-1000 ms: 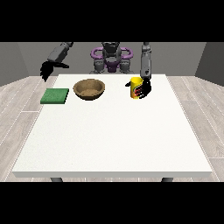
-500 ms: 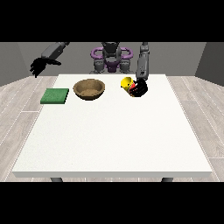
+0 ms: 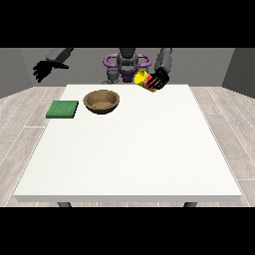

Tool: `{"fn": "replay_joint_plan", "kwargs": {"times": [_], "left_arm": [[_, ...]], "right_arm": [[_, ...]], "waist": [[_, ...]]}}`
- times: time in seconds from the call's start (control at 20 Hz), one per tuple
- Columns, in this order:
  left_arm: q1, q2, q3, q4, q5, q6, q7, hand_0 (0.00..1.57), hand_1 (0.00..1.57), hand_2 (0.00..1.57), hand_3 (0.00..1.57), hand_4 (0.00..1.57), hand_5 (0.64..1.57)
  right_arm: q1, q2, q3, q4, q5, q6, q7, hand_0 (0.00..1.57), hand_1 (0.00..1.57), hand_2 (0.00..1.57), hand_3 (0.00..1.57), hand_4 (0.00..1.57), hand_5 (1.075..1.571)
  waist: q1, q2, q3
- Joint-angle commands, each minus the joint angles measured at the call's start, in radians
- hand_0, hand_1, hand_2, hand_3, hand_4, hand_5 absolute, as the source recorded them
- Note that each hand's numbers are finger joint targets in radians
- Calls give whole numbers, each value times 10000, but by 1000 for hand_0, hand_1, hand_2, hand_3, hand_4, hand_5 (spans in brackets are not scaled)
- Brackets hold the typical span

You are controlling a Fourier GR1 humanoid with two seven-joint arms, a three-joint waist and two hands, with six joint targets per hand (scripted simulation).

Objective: Pick the cup and pour the ball into the bowl, then pick the bowl and place it on the pad

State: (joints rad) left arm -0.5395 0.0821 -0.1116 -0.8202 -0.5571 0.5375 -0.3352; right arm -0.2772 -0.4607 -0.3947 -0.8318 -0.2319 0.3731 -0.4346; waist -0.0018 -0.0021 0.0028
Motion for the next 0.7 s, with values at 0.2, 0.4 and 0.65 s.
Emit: {"fn": "replay_joint_plan", "kwargs": {"times": [0.2,0.4,0.65], "left_arm": [[-769,-380,-1718,-346,-2793,-403,3316,1364,1364,1571,1571,1068,1568],[-422,-445,-1738,-1299,-3356,-550,3550,1364,1364,1571,1571,1068,1568],[-1076,-777,-2294,-896,-5034,-165,4577,1080,1080,1571,1571,965,1570]], "right_arm": [[396,-24,-80,991,263,-239,-343,0,0,0,0,0,1560],[189,-192,-144,1360,188,-66,-599,0,0,0,0,0,1553],[159,-332,-259,1703,151,419,-1567,0,0,58,0,0,1551]], "waist": [[739,-1114,-14],[758,-607,-22],[452,93,-19]]}}
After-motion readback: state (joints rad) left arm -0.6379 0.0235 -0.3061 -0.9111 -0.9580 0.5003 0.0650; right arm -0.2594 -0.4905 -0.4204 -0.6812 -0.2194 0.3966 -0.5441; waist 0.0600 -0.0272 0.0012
